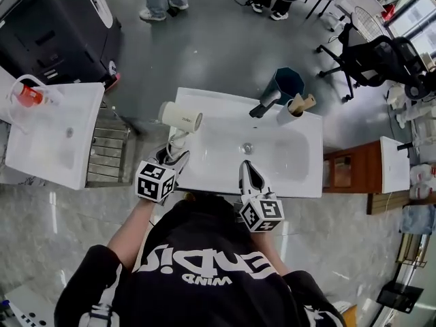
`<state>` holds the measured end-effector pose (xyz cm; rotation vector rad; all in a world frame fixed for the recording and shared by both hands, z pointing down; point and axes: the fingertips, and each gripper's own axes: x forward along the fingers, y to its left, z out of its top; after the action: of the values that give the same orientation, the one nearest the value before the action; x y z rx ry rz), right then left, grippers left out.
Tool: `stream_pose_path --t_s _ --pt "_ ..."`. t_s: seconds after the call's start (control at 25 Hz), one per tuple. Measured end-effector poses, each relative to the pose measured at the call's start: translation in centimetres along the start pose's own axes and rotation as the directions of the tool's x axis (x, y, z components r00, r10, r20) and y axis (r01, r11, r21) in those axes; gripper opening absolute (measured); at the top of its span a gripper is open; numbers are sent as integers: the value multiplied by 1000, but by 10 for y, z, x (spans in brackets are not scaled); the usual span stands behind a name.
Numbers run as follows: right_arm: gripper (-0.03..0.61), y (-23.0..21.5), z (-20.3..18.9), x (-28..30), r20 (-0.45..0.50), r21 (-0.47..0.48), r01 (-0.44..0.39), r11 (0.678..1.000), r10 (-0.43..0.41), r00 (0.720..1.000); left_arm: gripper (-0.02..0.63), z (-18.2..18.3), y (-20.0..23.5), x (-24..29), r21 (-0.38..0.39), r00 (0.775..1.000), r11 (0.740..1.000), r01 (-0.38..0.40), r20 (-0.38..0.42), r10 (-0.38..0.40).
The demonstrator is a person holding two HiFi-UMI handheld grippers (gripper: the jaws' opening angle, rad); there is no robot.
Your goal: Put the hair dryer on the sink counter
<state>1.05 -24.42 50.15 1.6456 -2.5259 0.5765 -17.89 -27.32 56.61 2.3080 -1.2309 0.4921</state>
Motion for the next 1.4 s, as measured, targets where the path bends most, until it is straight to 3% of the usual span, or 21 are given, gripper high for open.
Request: stream_pose_path --t_s 0.68,1.08,1.4 --pt "24 -45 4 36 -33 25 10 1000 -9 999 207 -15 31 90 9 988 1000 17 -155 -15" --pt "24 -59 4 57 -52 37 -1 999 3 999 207 -31 51 119 13 958 999 33 -284 -28" --pt "24 -68 4 68 -57 46 -2 999 4 998 207 -37 59 134 7 940 999 39 -339 -34"
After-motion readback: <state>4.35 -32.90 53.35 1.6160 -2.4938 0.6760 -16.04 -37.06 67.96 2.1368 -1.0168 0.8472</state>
